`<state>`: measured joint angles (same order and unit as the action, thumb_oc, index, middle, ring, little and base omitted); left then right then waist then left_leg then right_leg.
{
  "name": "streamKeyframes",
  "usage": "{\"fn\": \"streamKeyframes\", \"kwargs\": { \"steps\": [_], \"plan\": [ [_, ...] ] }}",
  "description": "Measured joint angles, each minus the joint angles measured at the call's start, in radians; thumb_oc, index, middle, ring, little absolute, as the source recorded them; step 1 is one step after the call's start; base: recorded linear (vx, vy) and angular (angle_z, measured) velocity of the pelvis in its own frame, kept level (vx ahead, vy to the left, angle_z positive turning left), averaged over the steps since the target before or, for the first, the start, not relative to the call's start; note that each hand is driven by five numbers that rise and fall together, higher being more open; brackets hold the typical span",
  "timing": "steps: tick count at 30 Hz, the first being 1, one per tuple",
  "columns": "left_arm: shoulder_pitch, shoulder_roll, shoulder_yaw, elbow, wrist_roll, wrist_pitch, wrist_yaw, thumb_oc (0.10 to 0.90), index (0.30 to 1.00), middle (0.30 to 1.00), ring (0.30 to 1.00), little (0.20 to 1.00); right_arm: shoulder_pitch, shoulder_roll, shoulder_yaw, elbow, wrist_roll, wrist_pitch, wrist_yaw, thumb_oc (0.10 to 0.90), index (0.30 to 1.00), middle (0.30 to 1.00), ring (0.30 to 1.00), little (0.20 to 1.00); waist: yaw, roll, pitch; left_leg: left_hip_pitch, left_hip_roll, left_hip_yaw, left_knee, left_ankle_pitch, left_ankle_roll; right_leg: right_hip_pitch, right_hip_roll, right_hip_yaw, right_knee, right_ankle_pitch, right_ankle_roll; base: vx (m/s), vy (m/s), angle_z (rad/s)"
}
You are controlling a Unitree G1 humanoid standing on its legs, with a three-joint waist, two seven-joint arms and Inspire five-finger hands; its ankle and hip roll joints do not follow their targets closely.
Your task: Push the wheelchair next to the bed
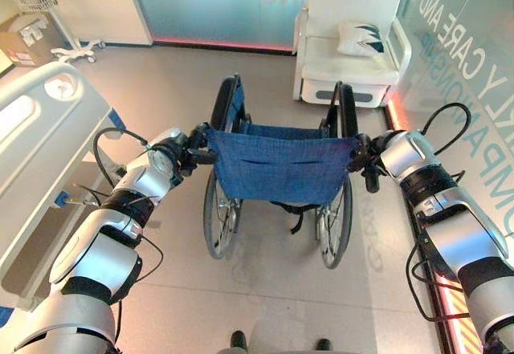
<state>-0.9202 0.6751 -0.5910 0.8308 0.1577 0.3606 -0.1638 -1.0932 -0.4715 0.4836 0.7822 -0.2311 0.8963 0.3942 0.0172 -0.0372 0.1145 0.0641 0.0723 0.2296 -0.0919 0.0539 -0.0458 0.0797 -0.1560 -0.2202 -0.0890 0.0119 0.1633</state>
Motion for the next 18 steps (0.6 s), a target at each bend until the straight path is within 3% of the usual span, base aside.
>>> {"fn": "streamKeyframes", "kwargs": {
  "steps": [8, 18],
  "plan": [
    [0.004, 0.014, 0.023, -0.033, 0.001, -0.006, 0.009, 0.400, 0.300, 0.300, 0.300, 0.300, 0.018, -0.024, -0.009, -0.052, -0.011, 0.000, 0.012, 0.400, 0.300, 0.300, 0.300, 0.300, 0.003, -0.006, 0.022, 0.000, -0.001, -0.001, 0.000, 0.000, 0.000, 0.001, -0.001, -0.001, 0.000, 0.000, 0.000, 0.00, 0.009, 0.00],
    [0.106, 0.038, 0.143, -0.157, -0.139, -0.047, 0.089, 0.400, 0.300, 0.300, 0.300, 0.300, 0.037, -0.054, -0.044, -0.123, -0.057, -0.011, -0.002, 0.400, 0.300, 0.300, 0.300, 0.300, 0.010, -0.001, 0.057, -0.004, -0.005, -0.005, 0.000, 0.000, 0.000, 0.001, -0.006, -0.007, 0.000, 0.001, 0.002, 0.01, 0.067, 0.01]
  ]
}}
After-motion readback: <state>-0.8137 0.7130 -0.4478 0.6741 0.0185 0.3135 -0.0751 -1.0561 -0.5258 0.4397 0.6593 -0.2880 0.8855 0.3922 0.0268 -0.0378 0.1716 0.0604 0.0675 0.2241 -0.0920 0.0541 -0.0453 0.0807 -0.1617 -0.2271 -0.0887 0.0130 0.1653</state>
